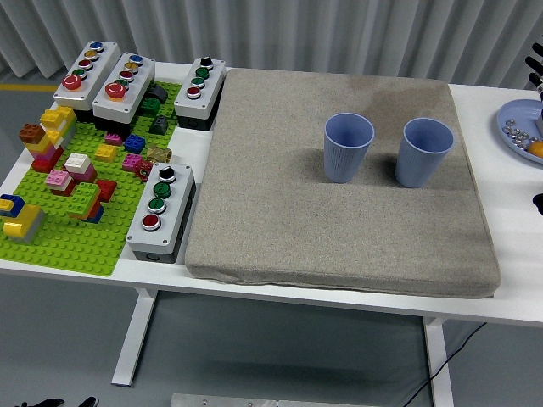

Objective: Pick cup pour cup place

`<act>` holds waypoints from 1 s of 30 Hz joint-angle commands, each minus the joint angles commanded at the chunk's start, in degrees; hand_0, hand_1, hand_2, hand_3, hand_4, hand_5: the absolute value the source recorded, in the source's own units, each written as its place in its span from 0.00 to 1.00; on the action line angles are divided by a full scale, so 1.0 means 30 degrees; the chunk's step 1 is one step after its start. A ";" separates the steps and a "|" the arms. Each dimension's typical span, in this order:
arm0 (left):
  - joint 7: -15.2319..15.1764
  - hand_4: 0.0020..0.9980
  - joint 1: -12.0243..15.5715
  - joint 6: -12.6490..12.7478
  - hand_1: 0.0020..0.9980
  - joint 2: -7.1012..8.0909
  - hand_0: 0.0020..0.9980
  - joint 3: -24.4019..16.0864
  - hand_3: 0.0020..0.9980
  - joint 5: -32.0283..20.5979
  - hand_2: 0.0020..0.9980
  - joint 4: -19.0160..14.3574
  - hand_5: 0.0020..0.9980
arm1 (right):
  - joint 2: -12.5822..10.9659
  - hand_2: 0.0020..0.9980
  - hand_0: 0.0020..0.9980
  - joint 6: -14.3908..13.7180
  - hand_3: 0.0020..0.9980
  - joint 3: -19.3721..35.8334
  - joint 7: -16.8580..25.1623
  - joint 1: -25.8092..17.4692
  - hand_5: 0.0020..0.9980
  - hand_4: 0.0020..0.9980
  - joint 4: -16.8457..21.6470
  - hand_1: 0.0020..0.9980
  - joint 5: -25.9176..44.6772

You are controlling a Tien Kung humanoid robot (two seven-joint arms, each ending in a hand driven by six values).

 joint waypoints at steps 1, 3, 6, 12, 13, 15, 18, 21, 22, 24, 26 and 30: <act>0.0000 0.50 0.0002 0.0000 0.77 0.0000 0.77 -0.0003 0.71 0.0004 0.84 0.0000 1.00 | 0.0003 0.80 0.96 -0.0005 0.78 0.0001 0.0003 -0.0057 1.00 0.74 0.0029 0.82 -0.0011; 0.0006 0.50 0.0016 -0.0010 0.77 -0.0006 0.77 -0.0035 0.71 0.0067 0.84 0.0000 1.00 | 0.0075 0.80 0.96 -0.0025 0.78 -0.0054 0.0140 -0.0599 1.00 0.74 0.0272 0.82 0.0037; 0.0008 0.50 0.0035 -0.0008 0.77 -0.0028 0.77 -0.0063 0.71 0.0087 0.84 0.0000 1.00 | 0.0110 0.80 0.96 0.0043 0.78 -0.0284 0.0438 -0.1512 1.00 0.74 0.0546 0.82 0.0252; 0.0025 0.50 0.0015 -0.0043 0.77 -0.0039 0.77 -0.0092 0.71 0.0246 0.84 0.0000 1.00 | 0.0008 0.80 0.96 0.0108 0.78 -0.0794 0.0736 -0.2469 1.00 0.74 0.0969 0.82 0.0345; 0.0027 0.50 0.0014 -0.0048 0.77 -0.0041 0.77 -0.0083 0.71 0.0252 0.84 0.0000 1.00 | -0.0025 0.80 0.96 0.0135 0.78 -0.0987 0.0813 -0.2696 1.00 0.74 0.1023 0.82 0.0265; 0.0021 0.50 0.0021 -0.0040 0.77 -0.0052 0.77 -0.0073 0.71 0.0232 0.83 0.0000 1.00 | -0.0020 0.79 0.95 0.0138 0.78 -0.1161 0.0993 -0.2956 1.00 0.75 0.0978 0.82 0.0279; 0.0010 0.50 0.0022 -0.0043 0.77 -0.0065 0.77 -0.0044 0.71 0.0222 0.83 0.0000 1.00 | -0.0014 0.79 0.95 0.0252 0.78 -0.1435 0.1395 -0.3344 1.00 0.75 0.0730 0.82 0.0295; 0.0002 0.50 0.0023 -0.0034 0.77 -0.0076 0.77 -0.0025 0.71 0.0210 0.84 0.0000 1.00 | -0.0012 0.79 0.93 0.0352 0.78 -0.1732 0.1803 -0.3680 0.78 0.84 0.0444 0.81 -0.0025; 0.0000 0.50 0.0025 -0.0031 0.77 -0.0088 0.77 -0.0035 0.71 0.0218 0.84 0.0000 1.00 | 0.0005 0.79 0.93 0.0368 0.78 -0.1815 0.1858 -0.3793 0.78 0.84 0.0334 0.81 -0.0098; 0.0002 0.50 0.0007 -0.0035 0.77 -0.0103 0.77 -0.0022 0.71 0.0226 0.84 0.0000 1.00 | 0.0026 0.79 0.93 0.0408 0.78 -0.1876 0.1900 -0.3870 0.78 0.84 0.0157 0.81 -0.0033; 0.0006 0.50 -0.0002 -0.0037 0.77 -0.0107 0.77 -0.0025 0.71 0.0237 0.84 0.0000 1.00 | 0.0016 0.79 0.93 0.0495 0.78 -0.1892 0.1825 -0.3873 0.78 0.84 0.0086 0.81 -0.0119; 0.0006 0.50 -0.0010 -0.0049 0.77 -0.0103 0.77 0.0011 0.71 0.0235 0.83 0.0000 1.00 | -0.0005 0.80 0.91 0.1100 0.81 -0.1900 0.1227 -0.3832 0.41 0.88 -0.0125 0.80 -0.1686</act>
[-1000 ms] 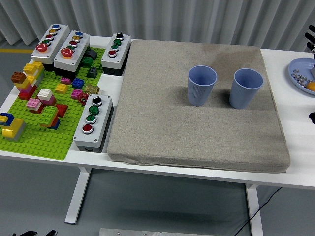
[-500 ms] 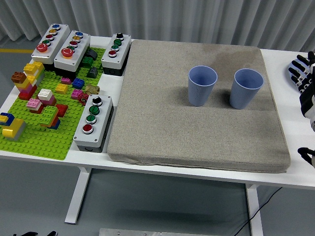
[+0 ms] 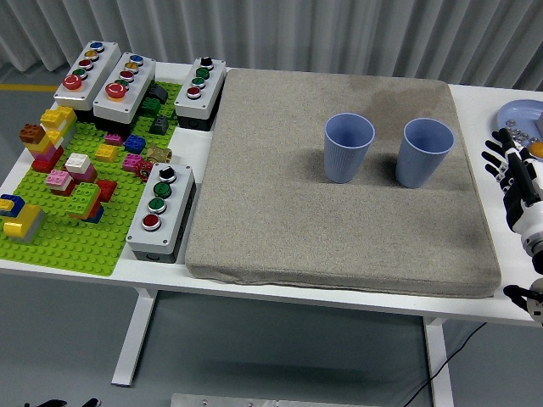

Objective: Pick cup pour cup place

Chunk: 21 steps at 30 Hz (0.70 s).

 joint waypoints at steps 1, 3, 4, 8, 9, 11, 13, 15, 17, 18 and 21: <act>0.0001 0.50 -0.0002 0.0000 0.77 -0.0002 0.77 0.0000 0.71 0.0002 0.83 0.0000 1.00 | 0.0016 0.80 0.91 0.0182 0.81 -0.0091 -0.0120 -0.0004 0.41 0.88 -0.0170 0.80 -0.0389; 0.0003 0.50 0.0003 0.0003 0.77 -0.0008 0.77 0.0000 0.71 0.0003 0.83 0.0000 1.00 | 0.0057 0.86 0.88 0.0431 0.91 -0.0276 -0.0228 -0.0018 0.12 0.87 -0.0452 0.80 -0.1048; 0.0005 0.50 0.0005 0.0002 0.77 -0.0010 0.77 -0.0001 0.71 0.0010 0.83 0.0000 1.00 | 0.0072 0.86 0.88 0.0468 0.91 -0.0330 -0.0248 -0.0024 0.12 0.87 -0.0517 0.80 -0.1259; 0.0021 0.50 0.0020 0.0001 0.77 -0.0023 0.77 0.0000 0.71 0.0048 0.83 0.0000 1.00 | 0.0124 0.86 0.88 0.0703 0.91 -0.0559 -0.0288 -0.0039 0.12 0.87 -0.0807 0.80 -0.2100; 0.0022 0.50 0.0021 0.0001 0.77 -0.0024 0.77 -0.0001 0.71 0.0050 0.83 0.0000 1.00 | 0.0126 0.89 0.88 0.0709 0.97 -0.0567 -0.0295 -0.0040 0.04 0.87 -0.0816 0.82 -0.2136; 0.0035 0.50 0.0041 -0.0022 0.77 -0.0045 0.77 0.0078 0.71 0.0046 0.83 0.0000 1.00 | 0.0164 0.89 0.88 0.0898 0.97 -0.0643 -0.0466 -0.0083 0.04 0.87 -0.0983 0.82 -0.2482; 0.0036 0.50 0.0045 -0.0028 0.77 -0.0056 0.77 0.0135 0.71 0.0009 0.83 0.0000 1.00 | 0.0195 0.89 0.88 0.0971 0.97 -0.0675 -0.0545 -0.0105 0.04 0.87 -0.1072 0.82 -0.2559; 0.0041 0.50 0.0056 -0.0040 0.77 -0.0066 0.77 0.0187 0.71 -0.0007 0.83 0.0000 1.00 | 0.0258 0.91 0.88 0.1058 0.97 -0.0669 -0.0634 -0.0103 0.02 0.86 -0.1189 0.83 -0.2584; 0.0052 0.50 0.0061 -0.0053 0.77 -0.0070 0.77 0.0202 0.71 0.0002 0.83 0.0000 1.00 | 0.0298 0.91 0.88 0.1044 0.97 -0.0686 -0.0625 -0.0069 0.02 0.86 -0.1280 0.83 -0.2540; 0.0066 0.50 0.0066 -0.0064 0.77 -0.0074 0.77 0.0197 0.71 0.0020 0.83 0.0000 1.00 | 0.0341 0.91 0.88 0.1005 0.97 -0.0725 -0.0587 -0.0033 0.02 0.86 -0.1380 0.83 -0.2479; 0.0084 0.50 0.0078 -0.0074 0.77 -0.0089 0.77 0.0250 0.71 -0.0022 0.83 0.0000 1.00 | 0.0480 0.91 0.88 0.0821 0.97 -0.0874 -0.0404 0.0071 0.03 0.85 -0.1679 0.83 -0.2236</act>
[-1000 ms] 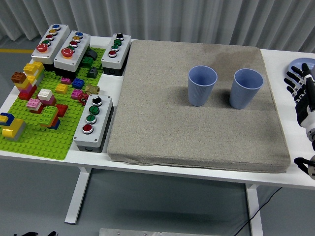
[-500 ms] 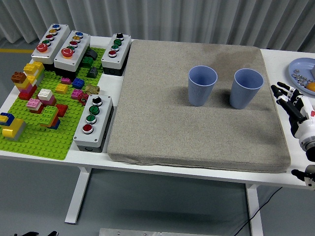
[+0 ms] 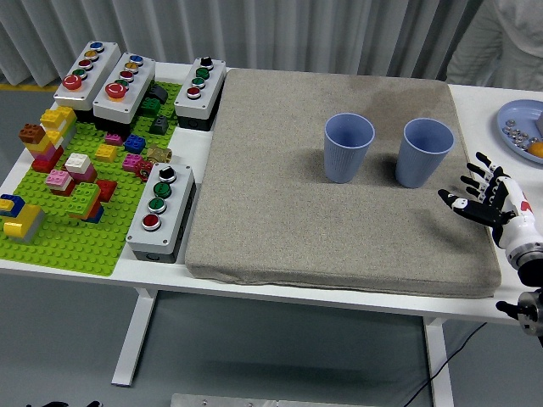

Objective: Pick cup pour cup place

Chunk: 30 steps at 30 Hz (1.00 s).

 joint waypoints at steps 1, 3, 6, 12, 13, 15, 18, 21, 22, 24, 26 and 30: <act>0.0001 0.50 0.0008 0.0000 0.77 -0.0004 0.77 0.0022 0.71 -0.0020 0.83 0.0000 1.00 | 0.0040 0.91 0.88 -0.0039 0.97 -0.0028 0.0048 0.0032 0.03 0.85 -0.0079 0.83 0.0080; 0.0006 0.50 0.0023 0.0000 0.77 -0.0009 0.77 0.0035 0.71 -0.0022 0.83 0.0000 1.00 | 0.0091 0.91 0.88 -0.0097 0.97 -0.0044 0.0103 0.0079 0.03 0.85 -0.0173 0.83 0.0188; -0.0007 0.50 0.0048 0.0001 0.77 -0.0004 0.76 0.0073 0.71 -0.0074 0.83 0.0000 1.00 | 0.0129 0.91 0.88 -0.0137 0.95 -0.0031 0.0130 0.0306 0.03 0.85 -0.0310 0.83 0.0226; -0.0034 0.50 -0.0030 0.0011 0.77 -0.0008 0.76 0.0153 0.71 -0.0177 0.83 0.0000 1.00 | 0.0319 0.90 0.88 -0.0159 0.94 -0.0145 0.0115 0.0812 0.04 0.85 -0.0620 0.83 0.0279; -0.0038 0.50 -0.0049 0.0012 0.77 -0.0006 0.76 0.0166 0.71 -0.0202 0.83 0.0000 1.00 | 0.0345 0.90 0.88 -0.0157 0.94 -0.0152 0.0100 0.0926 0.04 0.85 -0.0683 0.83 0.0285; -0.0038 0.50 -0.0071 0.0012 0.77 -0.0006 0.76 0.0177 0.71 -0.0218 0.83 0.0000 1.00 | 0.0378 0.90 0.88 -0.0170 0.94 -0.0179 0.0092 0.1059 0.04 0.85 -0.0743 0.83 0.0303; -0.0035 0.50 -0.0091 0.0015 0.77 -0.0018 0.76 0.0176 0.71 -0.0220 0.83 0.0000 1.00 | 0.0440 0.90 0.88 -0.0199 0.94 -0.0283 0.0122 0.1211 0.05 0.85 -0.0848 0.83 0.0391; -0.0041 0.50 -0.0096 0.0022 0.77 -0.0030 0.76 0.0210 0.71 -0.0267 0.83 0.0000 1.00 | 0.0547 0.90 0.88 -0.0182 0.94 -0.0380 0.0110 0.1389 0.05 0.85 -0.1008 0.83 0.0459; -0.0042 0.50 -0.0100 0.0021 0.77 -0.0032 0.76 0.0220 0.71 -0.0278 0.83 0.0000 1.00 | 0.0566 0.90 0.88 -0.0178 0.94 -0.0394 0.0115 0.1437 0.05 0.85 -0.1041 0.83 0.0472; -0.0041 0.50 -0.0127 0.0014 0.77 -0.0038 0.76 0.0231 0.71 -0.0273 0.83 0.0000 1.00 | 0.0587 0.90 0.88 -0.0171 0.93 -0.0420 0.0096 0.1554 0.05 0.85 -0.1121 0.83 0.0476; -0.0047 0.50 -0.0139 0.0013 0.77 -0.0041 0.76 0.0266 0.71 -0.0305 0.83 0.0000 1.00 | 0.0609 0.90 0.88 -0.0169 0.93 -0.0437 0.0097 0.1607 0.05 0.85 -0.1173 0.83 0.0503; -0.0057 0.50 -0.0163 0.0002 0.77 -0.0035 0.76 0.0363 0.71 -0.0386 0.83 0.0000 1.00 | 0.0672 0.89 0.88 -0.0141 0.93 -0.0499 0.0083 0.1771 0.05 0.85 -0.1284 0.83 0.0536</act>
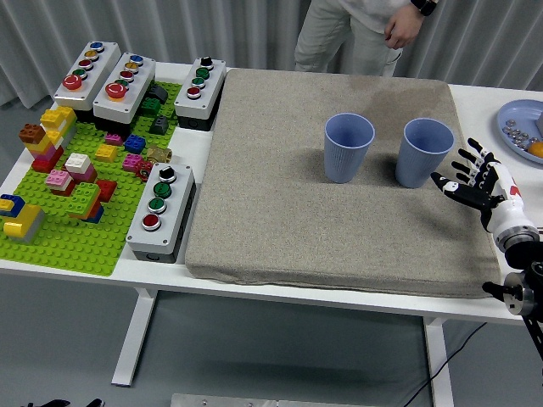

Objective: Pick cup pour cup place

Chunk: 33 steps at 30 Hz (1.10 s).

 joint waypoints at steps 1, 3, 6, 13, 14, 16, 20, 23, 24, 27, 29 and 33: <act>0.0001 0.50 -0.0005 -0.0003 0.77 0.0002 0.76 0.0006 0.71 -0.0001 0.83 0.0000 1.00 | 0.0013 0.89 0.88 0.0002 0.93 -0.0015 -0.0010 0.0045 0.05 0.85 -0.0023 0.83 0.0000; 0.0007 0.50 -0.0014 -0.0008 0.77 0.0002 0.76 -0.0008 0.71 0.0024 0.83 0.0000 1.00 | 0.0030 0.89 0.88 0.0008 0.93 -0.0041 -0.0027 0.0107 0.05 0.85 -0.0049 0.83 0.0001; 0.0007 0.50 -0.0012 -0.0011 0.77 0.0009 0.76 0.0036 0.71 -0.0017 0.83 0.0000 1.00 | 0.0097 0.89 0.88 0.0027 0.92 -0.0243 -0.0071 0.0254 0.06 0.84 -0.0103 0.83 0.0033; 0.0012 0.50 -0.0028 -0.0008 0.77 0.0018 0.76 0.0043 0.71 -0.0034 0.83 0.0000 1.00 | 0.0254 0.89 0.88 0.0053 0.92 -0.0594 -0.0127 0.0546 0.06 0.84 -0.0258 0.83 0.0105; 0.0010 0.50 -0.0037 -0.0005 0.77 0.0018 0.76 0.0057 0.71 -0.0051 0.83 0.0000 1.00 | 0.0286 0.89 0.88 0.0057 0.92 -0.0627 -0.0125 0.0613 0.06 0.84 -0.0317 0.83 0.0120; 0.0011 0.50 -0.0046 -0.0008 0.77 0.0019 0.76 0.0068 0.71 -0.0049 0.83 0.0000 1.00 | 0.0333 0.89 0.88 0.0070 0.92 -0.0633 -0.0122 0.0688 0.06 0.84 -0.0401 0.83 0.0148; 0.0023 0.50 -0.0048 -0.0001 0.77 0.0019 0.76 0.0060 0.70 -0.0043 0.83 0.0000 1.00 | 0.0373 0.89 0.88 0.0113 0.91 -0.0664 -0.0130 0.0833 0.06 0.84 -0.0512 0.83 0.0159; 0.0036 0.50 -0.0026 -0.0002 0.77 0.0023 0.76 0.0099 0.70 -0.0027 0.83 0.0000 1.00 | 0.0475 0.89 0.88 0.0106 0.91 -0.0774 -0.0132 0.0945 0.06 0.84 -0.0662 0.83 0.0224; 0.0040 0.50 -0.0015 -0.0003 0.77 0.0024 0.76 0.0097 0.71 -0.0013 0.83 0.0000 1.00 | 0.0497 0.89 0.88 0.0101 0.91 -0.0818 -0.0136 0.0964 0.07 0.84 -0.0682 0.83 0.0226; 0.0047 0.50 -0.0006 -0.0014 0.77 0.0029 0.76 0.0144 0.71 -0.0004 0.83 0.0000 1.00 | 0.0575 0.89 0.88 0.0102 0.91 -0.0929 -0.0127 0.1041 0.07 0.84 -0.0779 0.83 0.0263; 0.0048 0.50 -0.0007 -0.0013 0.77 0.0030 0.76 0.0159 0.71 0.0002 0.83 0.0000 1.00 | 0.0618 0.89 0.88 0.0130 0.91 -0.0998 -0.0135 0.1105 0.07 0.84 -0.0858 0.83 0.0299; 0.0050 0.50 -0.0003 -0.0028 0.77 0.0035 0.76 0.0195 0.71 0.0017 0.83 0.0000 1.00 | 0.0693 0.89 0.89 0.0203 0.91 -0.1139 -0.0123 0.1265 0.07 0.84 -0.0977 0.83 0.0383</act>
